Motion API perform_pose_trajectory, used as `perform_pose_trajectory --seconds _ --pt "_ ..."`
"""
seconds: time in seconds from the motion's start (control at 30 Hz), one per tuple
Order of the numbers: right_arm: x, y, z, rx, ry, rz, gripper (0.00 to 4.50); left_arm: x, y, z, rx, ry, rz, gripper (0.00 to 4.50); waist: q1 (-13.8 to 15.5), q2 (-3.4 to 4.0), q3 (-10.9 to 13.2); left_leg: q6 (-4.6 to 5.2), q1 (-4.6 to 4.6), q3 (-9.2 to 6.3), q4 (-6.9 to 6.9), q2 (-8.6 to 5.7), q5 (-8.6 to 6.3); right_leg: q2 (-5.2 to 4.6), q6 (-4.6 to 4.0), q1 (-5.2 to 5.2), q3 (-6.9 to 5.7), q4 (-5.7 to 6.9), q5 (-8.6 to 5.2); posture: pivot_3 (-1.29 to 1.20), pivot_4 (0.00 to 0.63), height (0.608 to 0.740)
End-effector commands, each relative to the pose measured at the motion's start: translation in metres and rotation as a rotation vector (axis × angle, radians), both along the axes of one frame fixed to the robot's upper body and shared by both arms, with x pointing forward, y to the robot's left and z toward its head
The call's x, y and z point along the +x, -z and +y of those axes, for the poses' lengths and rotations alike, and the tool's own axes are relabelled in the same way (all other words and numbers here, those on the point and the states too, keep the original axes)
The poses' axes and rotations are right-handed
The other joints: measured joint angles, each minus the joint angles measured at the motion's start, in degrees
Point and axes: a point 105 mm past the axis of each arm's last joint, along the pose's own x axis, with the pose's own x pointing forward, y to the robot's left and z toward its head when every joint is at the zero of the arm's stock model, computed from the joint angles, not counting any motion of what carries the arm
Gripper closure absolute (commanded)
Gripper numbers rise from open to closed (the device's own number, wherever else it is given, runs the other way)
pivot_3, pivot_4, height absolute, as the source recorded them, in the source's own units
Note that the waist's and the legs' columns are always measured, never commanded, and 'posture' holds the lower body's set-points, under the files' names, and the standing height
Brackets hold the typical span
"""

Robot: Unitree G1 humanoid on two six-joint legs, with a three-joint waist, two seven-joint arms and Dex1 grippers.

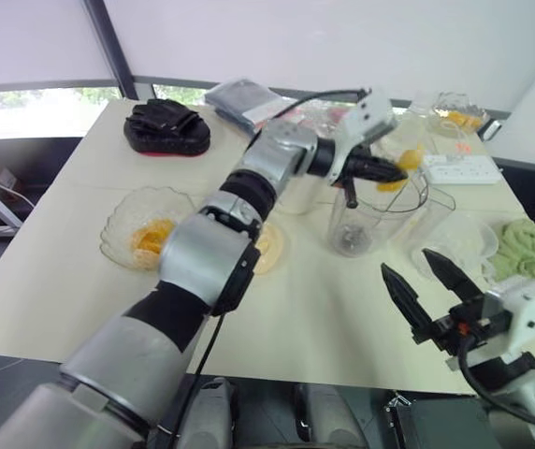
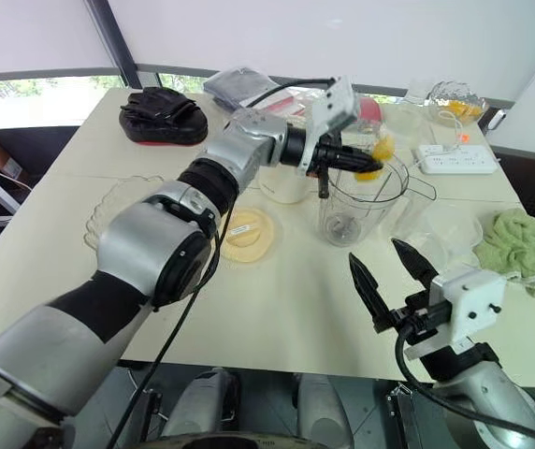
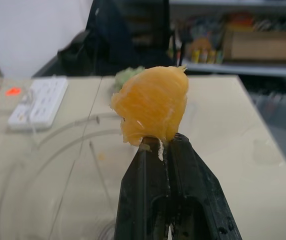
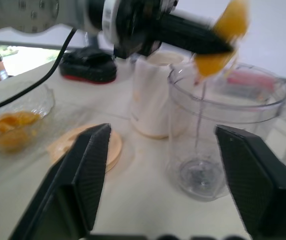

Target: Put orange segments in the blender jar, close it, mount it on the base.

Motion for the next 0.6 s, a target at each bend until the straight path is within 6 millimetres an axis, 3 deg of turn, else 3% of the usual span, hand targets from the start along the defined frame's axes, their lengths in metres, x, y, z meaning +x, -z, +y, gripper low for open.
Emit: perform_pose_trajectory --seconds 0.03,0.3,0.43,0.6 --pt "-0.014 -0.016 0.006 0.025 -0.001 -0.087 1.04 0.001 -0.002 -0.004 0.014 -0.017 -0.06 4.47 0.02 -0.05 0.03 0.0 -0.01 0.0 0.0 0.0 0.0 0.0 0.01 0.0 0.0 -0.02 -0.01 0.0 0.15 0.74" --pt "-0.028 -0.016 0.007 0.028 0.041 -0.087 1.04 0.007 0.01 -0.007 0.052 -0.082 -0.087 4.47 0.05 -0.17 0.1 0.0 -0.03 0.05 0.05 -0.06 0.0 -0.08 0.0 0.02 0.03 -0.07 -0.05 0.0 0.15 0.74" --pt "-0.028 -0.017 0.008 0.03 0.047 -0.086 1.04 0.007 0.009 -0.009 0.037 -0.098 -0.079 3.17 0.2 -0.18 0.1 0.0 -0.05 0.05 0.06 -0.06 0.0 -0.08 -0.01 0.02 0.03 -0.08 -0.05 0.0 0.15 0.74" --pt "-0.026 -0.016 0.01 0.028 0.053 -0.075 1.04 0.007 -0.004 -0.011 -0.022 -0.099 -0.108 0.61 0.35 -0.17 0.1 0.0 -0.05 0.05 0.06 -0.06 0.0 -0.08 -0.02 0.02 0.03 -0.09 -0.06 0.0 0.15 0.74"
